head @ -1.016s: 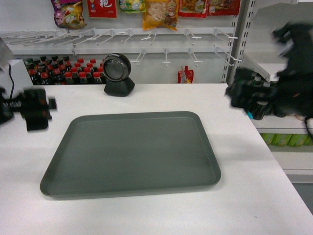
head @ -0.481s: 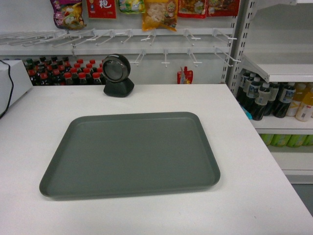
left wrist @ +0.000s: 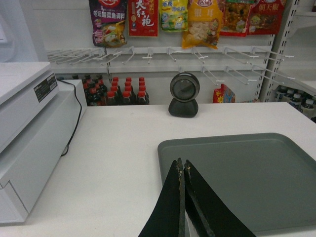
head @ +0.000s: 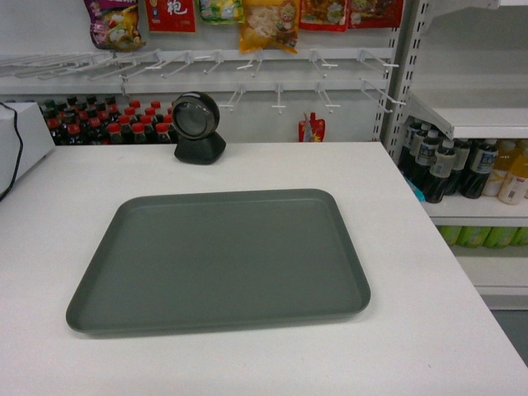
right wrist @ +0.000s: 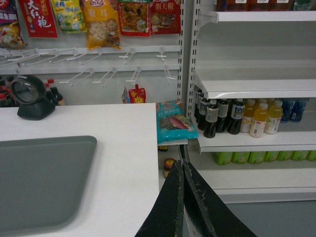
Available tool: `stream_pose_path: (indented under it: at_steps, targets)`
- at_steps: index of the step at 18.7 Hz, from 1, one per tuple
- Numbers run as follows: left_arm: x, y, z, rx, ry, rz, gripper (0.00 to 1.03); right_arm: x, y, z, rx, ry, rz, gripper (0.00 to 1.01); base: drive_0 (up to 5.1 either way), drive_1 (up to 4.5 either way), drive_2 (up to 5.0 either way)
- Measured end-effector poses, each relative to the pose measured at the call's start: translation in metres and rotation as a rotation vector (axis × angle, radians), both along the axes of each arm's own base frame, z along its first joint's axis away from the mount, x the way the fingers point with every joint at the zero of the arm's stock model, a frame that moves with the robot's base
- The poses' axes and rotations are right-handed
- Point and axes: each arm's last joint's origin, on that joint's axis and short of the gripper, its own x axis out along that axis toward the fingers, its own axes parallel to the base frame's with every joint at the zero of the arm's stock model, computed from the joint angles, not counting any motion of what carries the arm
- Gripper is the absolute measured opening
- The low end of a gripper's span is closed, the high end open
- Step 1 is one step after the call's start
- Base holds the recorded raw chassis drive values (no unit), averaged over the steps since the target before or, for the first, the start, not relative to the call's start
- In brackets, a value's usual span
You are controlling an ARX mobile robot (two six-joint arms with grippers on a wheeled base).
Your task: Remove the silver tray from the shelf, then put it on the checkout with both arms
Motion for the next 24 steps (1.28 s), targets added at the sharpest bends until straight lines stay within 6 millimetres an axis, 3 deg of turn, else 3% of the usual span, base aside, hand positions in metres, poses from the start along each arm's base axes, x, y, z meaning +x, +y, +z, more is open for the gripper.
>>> stream_pose_path:
  at_steps: [9, 22, 24]
  targets:
    - [-0.015, 0.0, 0.002, 0.0, -0.011, 0.0, 0.01, -0.019, 0.0, 0.006, 0.0, -0.02, 0.0, 0.02, 0.0, 0.0, 0.0]
    - [-0.021, 0.0, 0.002, 0.0, -0.012, 0.0, 0.01, -0.027, 0.0, 0.005, 0.0, -0.019, 0.0, 0.02, 0.0, 0.0, 0.0]
    - [-0.03, 0.0, -0.004, 0.0, 0.024, 0.001, 0.01, -0.029, 0.0, 0.005, 0.0, -0.019, 0.0, 0.02, 0.0, 0.0, 0.0]
